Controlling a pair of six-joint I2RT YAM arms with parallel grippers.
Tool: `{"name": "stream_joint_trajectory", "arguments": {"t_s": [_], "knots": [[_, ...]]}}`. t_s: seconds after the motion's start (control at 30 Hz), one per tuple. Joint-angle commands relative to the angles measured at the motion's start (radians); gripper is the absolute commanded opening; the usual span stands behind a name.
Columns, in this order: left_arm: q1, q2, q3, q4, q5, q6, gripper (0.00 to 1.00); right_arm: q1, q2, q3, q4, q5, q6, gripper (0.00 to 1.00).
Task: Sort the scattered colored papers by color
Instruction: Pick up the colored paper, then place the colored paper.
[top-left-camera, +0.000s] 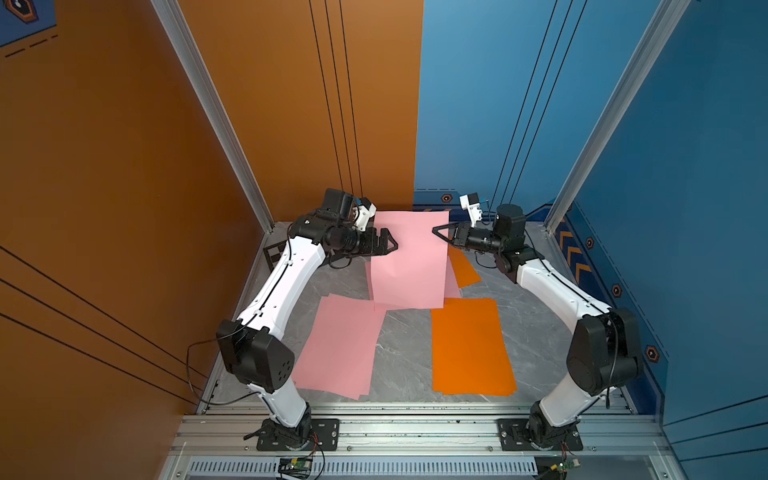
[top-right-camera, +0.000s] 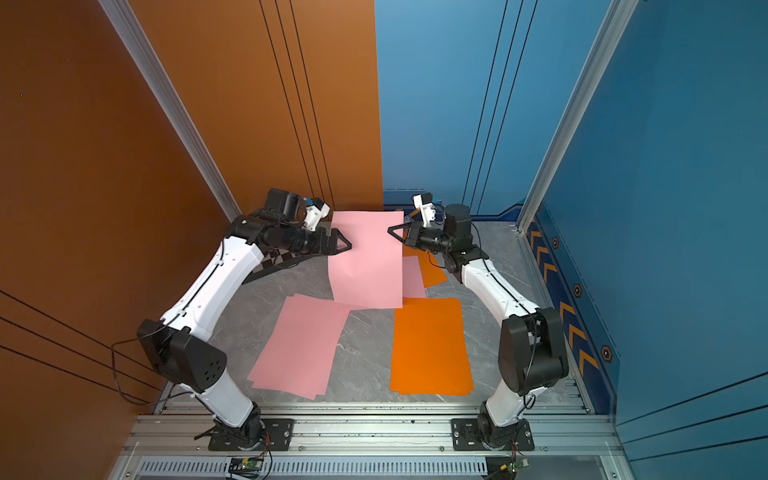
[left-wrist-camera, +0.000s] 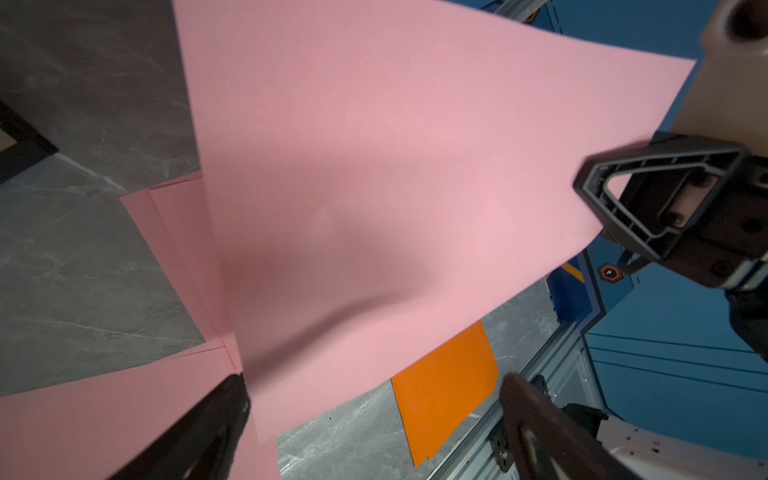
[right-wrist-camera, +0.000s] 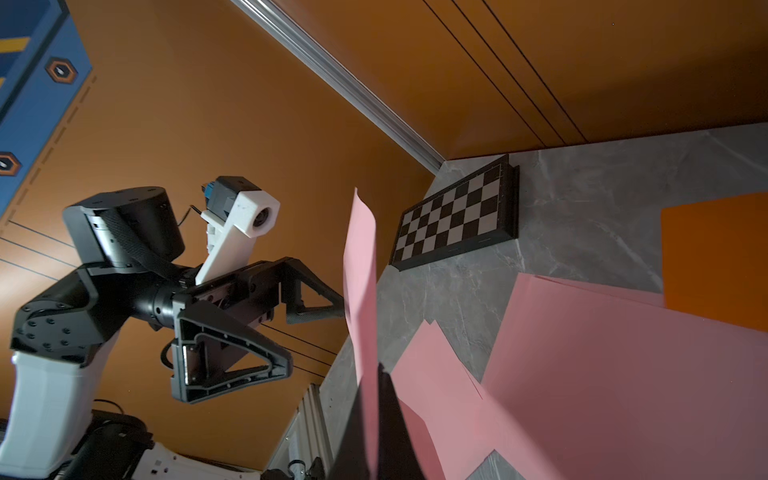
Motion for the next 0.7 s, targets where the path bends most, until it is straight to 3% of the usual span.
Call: {"name": "stream_joint_trajectory", "arguments": {"t_s": [0.0, 0.2, 0.27, 0.33, 0.53, 0.67], "knots": [[0.052, -0.106, -0.097, 0.065, -0.096, -0.067, 0.98, 0.039, -0.039, 0.050, -0.371, 0.177, -0.268, 0.00], [0.209, -0.313, -0.378, 0.204, -0.074, -0.200, 0.98, 0.176, -0.047, 0.099, -0.526, 0.387, -0.377, 0.00], [0.257, -0.358, -0.459, 0.256, -0.011, -0.232, 0.98, 0.232, -0.048, 0.113, -0.550, 0.453, -0.396, 0.00], [0.297, -0.383, -0.511, 0.278, 0.042, -0.256, 0.98, 0.287, -0.047, 0.125, -0.556, 0.485, -0.399, 0.00], [0.406, -0.477, -0.619, 0.291, 0.016, -0.307, 0.98, 0.511, -0.023, 0.214, -0.550, 0.565, -0.381, 0.00], [0.543, -0.548, -0.701, 0.341, 0.058, -0.388, 0.98, 0.621, -0.016, 0.259, -0.488, 0.577, -0.351, 0.00]]}}
